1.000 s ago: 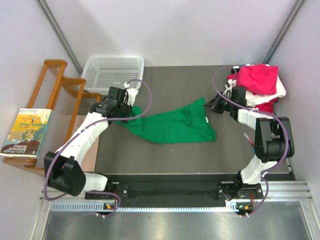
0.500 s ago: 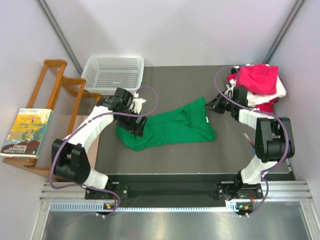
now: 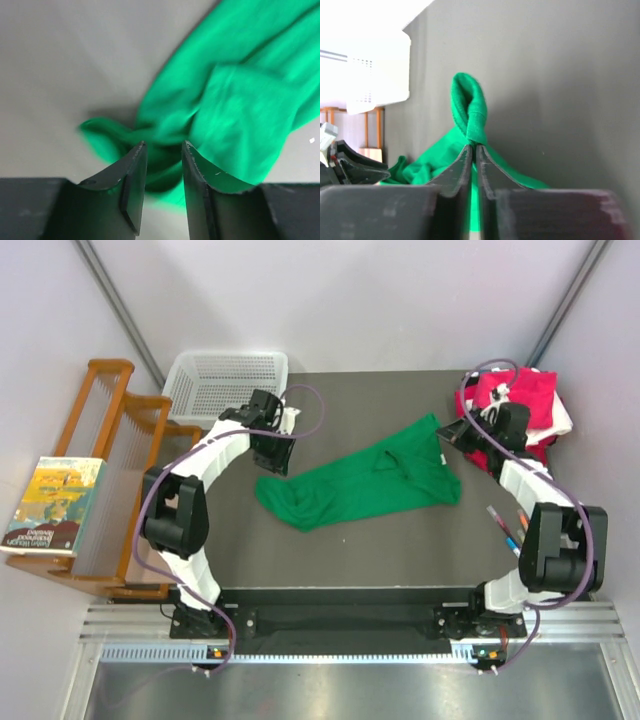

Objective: Fold and stack the t-shirts
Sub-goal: Flatten the tshirt out

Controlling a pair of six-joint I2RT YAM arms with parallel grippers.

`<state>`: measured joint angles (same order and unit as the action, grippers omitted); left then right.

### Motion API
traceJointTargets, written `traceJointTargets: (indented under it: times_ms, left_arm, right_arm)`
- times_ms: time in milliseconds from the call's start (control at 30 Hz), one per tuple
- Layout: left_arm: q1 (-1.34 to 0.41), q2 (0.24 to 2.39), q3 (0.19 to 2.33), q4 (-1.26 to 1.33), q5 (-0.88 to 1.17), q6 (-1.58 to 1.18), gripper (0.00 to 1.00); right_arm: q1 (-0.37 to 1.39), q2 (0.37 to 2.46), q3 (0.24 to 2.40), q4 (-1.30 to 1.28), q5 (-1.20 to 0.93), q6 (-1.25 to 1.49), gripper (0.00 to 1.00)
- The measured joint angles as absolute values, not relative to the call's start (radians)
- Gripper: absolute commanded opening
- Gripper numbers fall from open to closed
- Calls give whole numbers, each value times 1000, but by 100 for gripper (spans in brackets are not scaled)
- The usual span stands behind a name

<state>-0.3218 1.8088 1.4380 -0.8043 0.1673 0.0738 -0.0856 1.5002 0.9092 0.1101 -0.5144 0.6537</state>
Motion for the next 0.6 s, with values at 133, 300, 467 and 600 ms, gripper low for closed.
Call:
traceJointTargets:
  times_ms: [133, 300, 467, 600]
  left_arm:
    - [-322, 1801, 1456, -793, 187, 68, 38]
    - [-322, 1755, 1381, -787, 186, 74, 38]
    - [-322, 1695, 1347, -791, 191, 78, 38]
    - [-322, 1682, 1347, -786, 198, 78, 38]
  right_arm:
    - [-64, 1528, 988, 71, -505, 620, 45]
    - [-7, 1592, 988, -6, -467, 564, 84]
    - [33, 1598, 974, -82, -419, 520, 53]
    - [79, 1607, 978, -99, -405, 504, 47]
